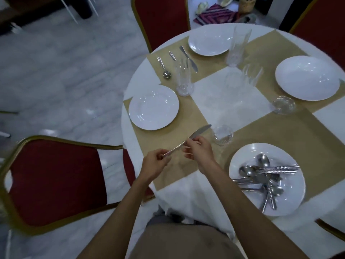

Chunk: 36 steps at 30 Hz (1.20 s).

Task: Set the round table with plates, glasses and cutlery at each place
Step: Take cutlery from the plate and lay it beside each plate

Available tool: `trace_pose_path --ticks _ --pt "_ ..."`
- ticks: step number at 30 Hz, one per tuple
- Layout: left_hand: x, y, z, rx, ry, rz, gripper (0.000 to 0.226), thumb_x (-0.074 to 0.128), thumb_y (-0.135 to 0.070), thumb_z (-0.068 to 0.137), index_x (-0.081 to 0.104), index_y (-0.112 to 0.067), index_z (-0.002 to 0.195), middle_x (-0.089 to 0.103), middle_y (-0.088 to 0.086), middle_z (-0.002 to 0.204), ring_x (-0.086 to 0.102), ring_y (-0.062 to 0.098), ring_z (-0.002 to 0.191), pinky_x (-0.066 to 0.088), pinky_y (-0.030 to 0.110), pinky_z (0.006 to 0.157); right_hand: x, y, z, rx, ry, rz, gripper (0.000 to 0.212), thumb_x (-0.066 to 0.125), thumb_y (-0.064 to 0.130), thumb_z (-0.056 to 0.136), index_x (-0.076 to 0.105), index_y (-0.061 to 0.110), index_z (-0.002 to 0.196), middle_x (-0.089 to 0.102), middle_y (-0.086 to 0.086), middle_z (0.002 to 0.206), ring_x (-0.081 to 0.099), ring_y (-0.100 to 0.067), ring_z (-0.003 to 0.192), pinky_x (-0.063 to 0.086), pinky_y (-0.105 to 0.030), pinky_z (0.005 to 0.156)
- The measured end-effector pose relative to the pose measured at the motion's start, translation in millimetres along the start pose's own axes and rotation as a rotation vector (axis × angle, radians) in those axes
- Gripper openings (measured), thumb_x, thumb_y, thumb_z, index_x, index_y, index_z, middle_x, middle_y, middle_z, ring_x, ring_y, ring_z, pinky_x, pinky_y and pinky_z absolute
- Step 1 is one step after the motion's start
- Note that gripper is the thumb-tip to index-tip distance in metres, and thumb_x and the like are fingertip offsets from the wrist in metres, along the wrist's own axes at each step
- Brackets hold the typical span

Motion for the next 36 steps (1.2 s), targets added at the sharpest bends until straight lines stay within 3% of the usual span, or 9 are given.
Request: trace_pose_path --ticks 4,9,13,15,20,29,36 --pt "-31.7 28.7 20.4 -0.015 -0.097 0.008 0.014 0.073 -0.028 0.084 0.072 -0.04 0.091 0.07 -0.024 0.082 0.068 -0.001 0.083 0.054 0.023 0.078 27.3 -11.6 20.9 0.066 -0.021 0.002 0.01 0.063 0.017 0.095 0.067 0.008 0.093 0.071 -0.01 0.087 0.064 -0.014 0.063 0.052 -0.029 0.056" --pt "-50.5 49.9 50.8 -0.045 -0.143 -0.008 0.018 0.074 -0.027 0.084 0.072 -0.021 0.101 0.071 -0.01 0.093 0.066 0.005 0.088 0.055 0.025 0.083 51.1 -19.8 43.7 0.183 -0.014 0.063 0.01 0.06 0.015 0.099 0.062 0.006 0.095 0.069 -0.008 0.084 0.066 -0.018 0.068 0.057 -0.032 0.066" --pt "-57.1 55.2 73.1 0.001 -0.119 0.042 0.021 0.073 -0.032 0.084 0.074 -0.021 0.102 0.073 -0.008 0.093 0.066 0.005 0.087 0.05 0.017 0.078 58.8 -21.5 59.7 0.268 -0.021 0.059 0.008 0.057 0.01 0.1 0.062 0.006 0.097 0.07 -0.007 0.087 0.07 -0.016 0.07 0.058 -0.026 0.056" --pt "-59.4 52.8 81.8 0.057 -0.108 0.056 0.019 0.075 -0.031 0.083 0.075 -0.022 0.099 0.072 -0.008 0.092 0.066 0.006 0.085 0.052 0.02 0.079 59.5 -22.0 66.8 0.28 -0.036 0.054 0.011 0.056 0.01 0.101 0.064 0.005 0.095 0.072 -0.008 0.089 0.072 -0.015 0.069 0.058 -0.027 0.055" --pt "-60.9 49.6 94.9 0.122 -0.125 0.117 0.017 0.076 -0.029 0.082 0.076 -0.021 0.097 0.069 -0.003 0.097 0.063 0.014 0.092 0.053 0.036 0.087 58.4 -21.2 78.8 0.245 -0.071 -0.028 0.012 0.059 0.013 0.099 0.066 0.004 0.1 0.076 -0.007 0.085 0.075 -0.018 0.072 0.059 -0.03 0.059" --pt "-60.9 54.7 95.6 0.118 -0.167 0.118 0.025 0.082 -0.031 0.076 0.076 -0.024 0.099 0.072 -0.006 0.093 0.066 0.01 0.082 0.055 0.031 0.081 57.6 -17.4 81.2 0.146 -0.145 -0.158 0.015 0.071 0.017 0.09 0.07 0.002 0.094 0.075 -0.009 0.082 0.074 -0.022 0.069 0.061 -0.035 0.066" --pt "-62.6 51.5 95.8 0.114 -0.159 0.109 0.021 0.084 -0.033 0.071 0.075 -0.027 0.089 0.07 -0.011 0.083 0.064 0.008 0.077 0.053 0.028 0.074 54.7 -15.6 77.0 0.092 -0.232 -0.2 0.014 0.071 0.018 0.089 0.068 0.006 0.084 0.069 -0.008 0.071 0.071 -0.021 0.06 0.055 -0.027 0.049"
Point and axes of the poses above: each hand's wrist, its own z-axis towards the middle knuckle, its own x-axis out of the palm, y = z × x, the point moved 5 cm from there along z, towards the middle knuckle
